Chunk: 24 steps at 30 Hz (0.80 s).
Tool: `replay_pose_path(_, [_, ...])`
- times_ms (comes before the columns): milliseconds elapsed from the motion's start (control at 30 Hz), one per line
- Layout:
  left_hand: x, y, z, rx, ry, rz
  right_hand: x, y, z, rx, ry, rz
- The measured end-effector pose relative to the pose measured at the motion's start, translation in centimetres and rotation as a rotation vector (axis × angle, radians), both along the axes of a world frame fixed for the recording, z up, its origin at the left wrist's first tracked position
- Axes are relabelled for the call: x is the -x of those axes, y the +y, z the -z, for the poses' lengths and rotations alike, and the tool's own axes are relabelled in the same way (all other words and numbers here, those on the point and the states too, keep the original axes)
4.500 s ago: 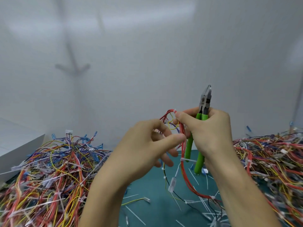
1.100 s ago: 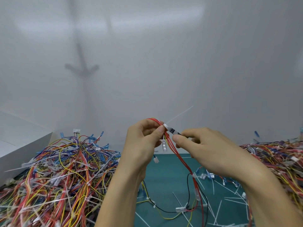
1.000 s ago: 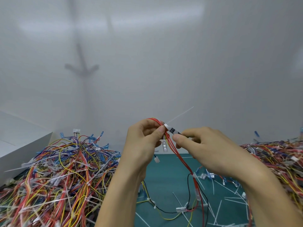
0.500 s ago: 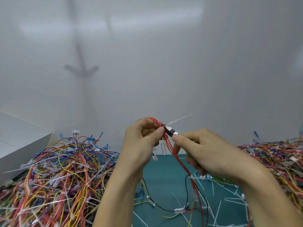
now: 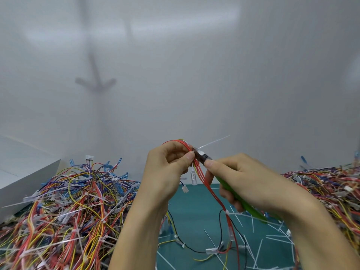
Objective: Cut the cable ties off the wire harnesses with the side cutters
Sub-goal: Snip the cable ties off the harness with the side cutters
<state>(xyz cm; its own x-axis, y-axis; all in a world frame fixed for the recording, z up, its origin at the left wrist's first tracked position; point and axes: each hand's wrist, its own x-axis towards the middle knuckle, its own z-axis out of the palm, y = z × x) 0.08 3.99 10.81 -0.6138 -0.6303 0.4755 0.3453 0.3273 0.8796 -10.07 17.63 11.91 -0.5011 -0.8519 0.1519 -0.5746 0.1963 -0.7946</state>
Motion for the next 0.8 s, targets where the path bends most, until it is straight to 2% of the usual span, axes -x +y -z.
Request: replay_pose_path(800, [-0.38,-0.26,-0.13,0.057,-0.031,-0.030,0.26,-0.06,0.27,-0.008,-0.017,-0.030])
